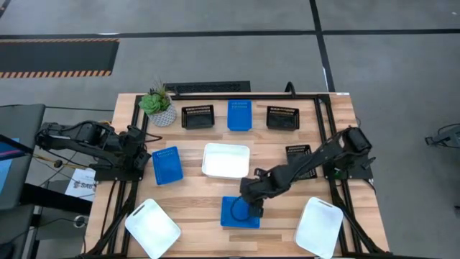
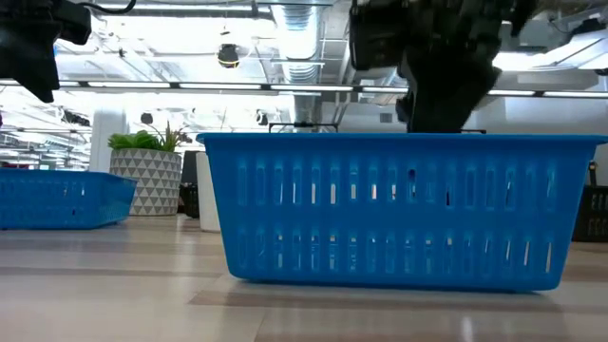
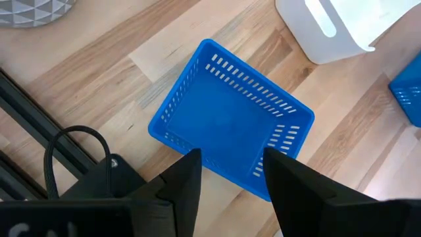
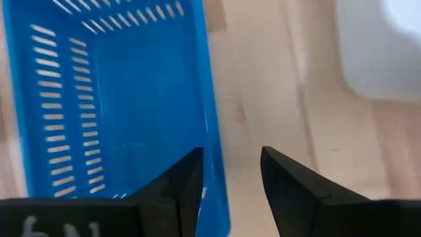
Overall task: Stack baskets by color
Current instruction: Stack the bottom blue bin on top of the top blue bin
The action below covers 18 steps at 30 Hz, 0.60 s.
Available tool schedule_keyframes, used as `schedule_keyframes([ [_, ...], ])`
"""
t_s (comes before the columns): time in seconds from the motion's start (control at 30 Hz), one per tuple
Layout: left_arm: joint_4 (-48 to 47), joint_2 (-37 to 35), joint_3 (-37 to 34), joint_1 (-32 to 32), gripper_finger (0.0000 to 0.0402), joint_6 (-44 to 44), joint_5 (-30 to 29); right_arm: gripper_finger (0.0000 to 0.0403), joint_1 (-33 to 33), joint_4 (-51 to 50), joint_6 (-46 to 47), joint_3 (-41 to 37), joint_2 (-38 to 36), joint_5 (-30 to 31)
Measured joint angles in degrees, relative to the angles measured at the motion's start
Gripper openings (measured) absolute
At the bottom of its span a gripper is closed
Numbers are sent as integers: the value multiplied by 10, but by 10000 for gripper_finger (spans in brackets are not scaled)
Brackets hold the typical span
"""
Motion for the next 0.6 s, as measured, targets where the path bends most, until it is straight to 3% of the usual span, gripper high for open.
schedule_keyframes([
  [0.27,1,0,0,0,150,0,-6,163,7,-10,4,-2,17,0],
  [0.5,1,0,0,0,150,0,-20,30,5,-32,6,-1,15,-1],
  [0.6,1,0,0,0,150,0,-21,16,5,-38,5,-1,15,-8],
])
